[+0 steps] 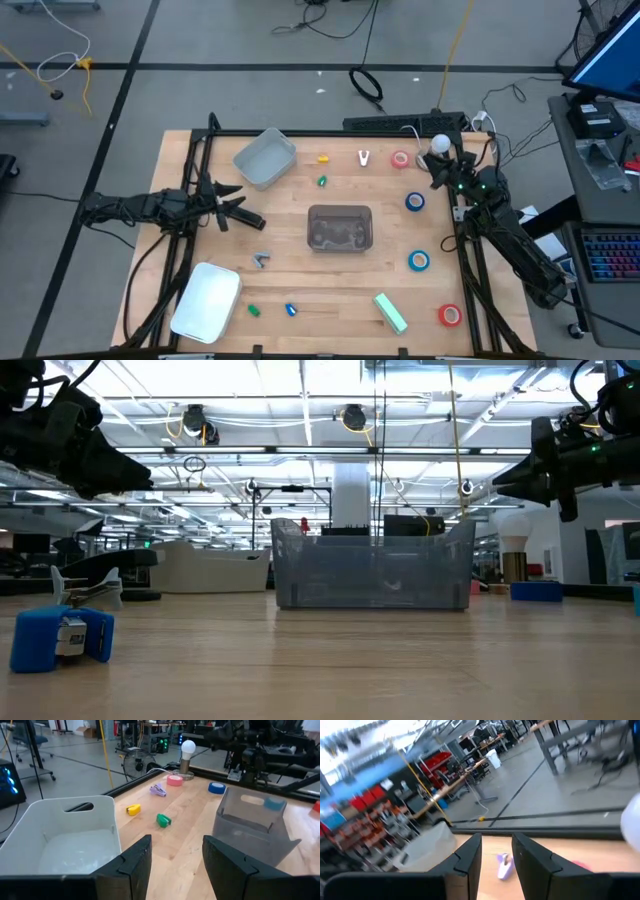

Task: Pick and place Stapler, Stapler remover, tape
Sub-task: Put the light green stapler into the gray bin

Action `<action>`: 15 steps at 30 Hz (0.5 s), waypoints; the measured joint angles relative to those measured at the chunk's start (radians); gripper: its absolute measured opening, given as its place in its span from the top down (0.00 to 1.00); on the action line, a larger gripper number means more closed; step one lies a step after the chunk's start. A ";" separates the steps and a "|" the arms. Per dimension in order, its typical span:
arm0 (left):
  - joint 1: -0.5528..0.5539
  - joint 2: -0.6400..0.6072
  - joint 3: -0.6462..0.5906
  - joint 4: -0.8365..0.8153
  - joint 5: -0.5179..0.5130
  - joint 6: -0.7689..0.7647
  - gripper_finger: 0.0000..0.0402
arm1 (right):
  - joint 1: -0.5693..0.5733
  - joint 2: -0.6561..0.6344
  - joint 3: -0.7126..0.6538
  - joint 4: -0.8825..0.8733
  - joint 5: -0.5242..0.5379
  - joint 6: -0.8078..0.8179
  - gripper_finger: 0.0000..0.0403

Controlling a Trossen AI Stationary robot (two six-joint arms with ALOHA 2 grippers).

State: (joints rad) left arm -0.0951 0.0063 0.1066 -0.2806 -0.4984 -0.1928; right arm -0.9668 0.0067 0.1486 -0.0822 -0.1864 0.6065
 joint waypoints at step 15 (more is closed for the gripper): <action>0.000 0.000 0.000 -0.006 0.001 0.005 0.56 | 0.000 0.000 0.000 -0.003 -0.099 0.090 0.75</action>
State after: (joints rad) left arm -0.0948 0.0066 0.1066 -0.2871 -0.4976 -0.1883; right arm -0.9668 0.0067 0.1486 -0.0850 -0.2855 0.6967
